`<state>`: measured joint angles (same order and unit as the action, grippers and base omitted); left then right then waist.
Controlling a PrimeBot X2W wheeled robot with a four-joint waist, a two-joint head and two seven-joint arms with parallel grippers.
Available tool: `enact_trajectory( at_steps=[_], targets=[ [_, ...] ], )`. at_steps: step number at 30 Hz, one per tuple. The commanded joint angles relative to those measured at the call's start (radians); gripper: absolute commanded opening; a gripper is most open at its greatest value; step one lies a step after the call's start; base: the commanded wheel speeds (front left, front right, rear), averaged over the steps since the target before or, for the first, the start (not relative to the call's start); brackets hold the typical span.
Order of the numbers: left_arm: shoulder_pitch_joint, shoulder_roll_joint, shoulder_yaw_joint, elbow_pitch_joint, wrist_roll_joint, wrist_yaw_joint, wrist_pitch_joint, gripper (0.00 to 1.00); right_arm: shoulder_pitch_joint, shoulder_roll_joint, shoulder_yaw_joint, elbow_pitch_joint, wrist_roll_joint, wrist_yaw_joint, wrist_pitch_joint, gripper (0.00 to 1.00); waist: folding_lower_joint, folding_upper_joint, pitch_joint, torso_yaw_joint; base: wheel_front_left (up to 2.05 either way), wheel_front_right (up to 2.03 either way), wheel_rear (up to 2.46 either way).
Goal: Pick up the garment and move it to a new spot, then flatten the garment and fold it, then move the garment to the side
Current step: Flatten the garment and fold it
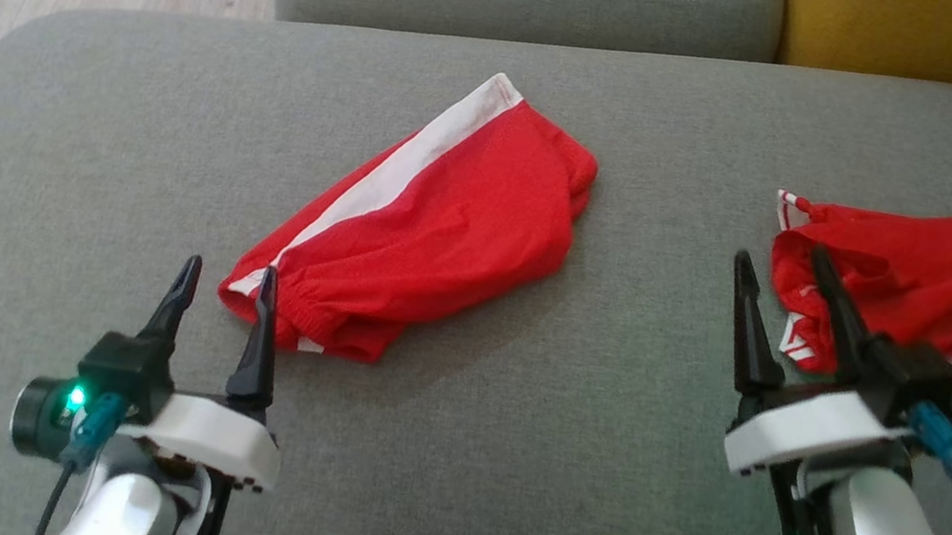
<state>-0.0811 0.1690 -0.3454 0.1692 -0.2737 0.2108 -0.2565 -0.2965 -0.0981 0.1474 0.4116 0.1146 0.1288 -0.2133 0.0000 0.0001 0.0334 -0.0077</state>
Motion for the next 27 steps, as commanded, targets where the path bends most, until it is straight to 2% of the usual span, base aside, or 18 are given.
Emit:
enact_trajectory(
  at_steps=[1,7,9,18,22,27],
  targets=[
    [-0.035,-0.005,0.048,-0.035,0.014,-0.007,-0.005,1.0,-0.008,0.018,0.0,-0.065,-0.012,0.002,0.012,1.0,0.0,-0.0001,0.005,0.009,0.0,0.0,0.0],
    [-0.046,-0.029,0.072,-0.037,0.039,-0.038,-0.005,1.0,0.031,0.033,-0.013,-0.133,-0.008,0.002,0.082,1.0,0.0,-0.0001,0.037,0.046,0.0,0.0,0.0],
    [-0.057,-0.036,0.076,-0.035,0.048,-0.049,-0.005,1.0,0.031,0.037,-0.018,-0.142,0.038,0.002,0.119,1.0,0.0,-0.0001,0.055,0.063,0.0,0.0,0.0],
    [-0.103,-0.075,0.078,-0.015,0.075,-0.09,-0.005,1.0,-0.045,0.047,-0.075,-0.087,0.551,0.002,0.409,1.0,0.0,-0.0001,0.153,0.168,0.0,0.0,0.0],
    [-0.117,-0.088,0.081,-0.005,0.084,-0.104,-0.005,1.0,-0.111,0.048,-0.122,-0.007,0.711,0.002,0.502,1.0,0.0,-0.0001,0.185,0.223,0.0,0.0,0.0],
    [-0.127,-0.101,0.077,0.005,0.094,-0.118,-0.005,1.0,-0.211,0.048,-0.185,0.133,0.841,0.002,0.564,1.0,0.0,-0.0001,0.213,0.283,0.0,0.0,0.0]
  ],
)
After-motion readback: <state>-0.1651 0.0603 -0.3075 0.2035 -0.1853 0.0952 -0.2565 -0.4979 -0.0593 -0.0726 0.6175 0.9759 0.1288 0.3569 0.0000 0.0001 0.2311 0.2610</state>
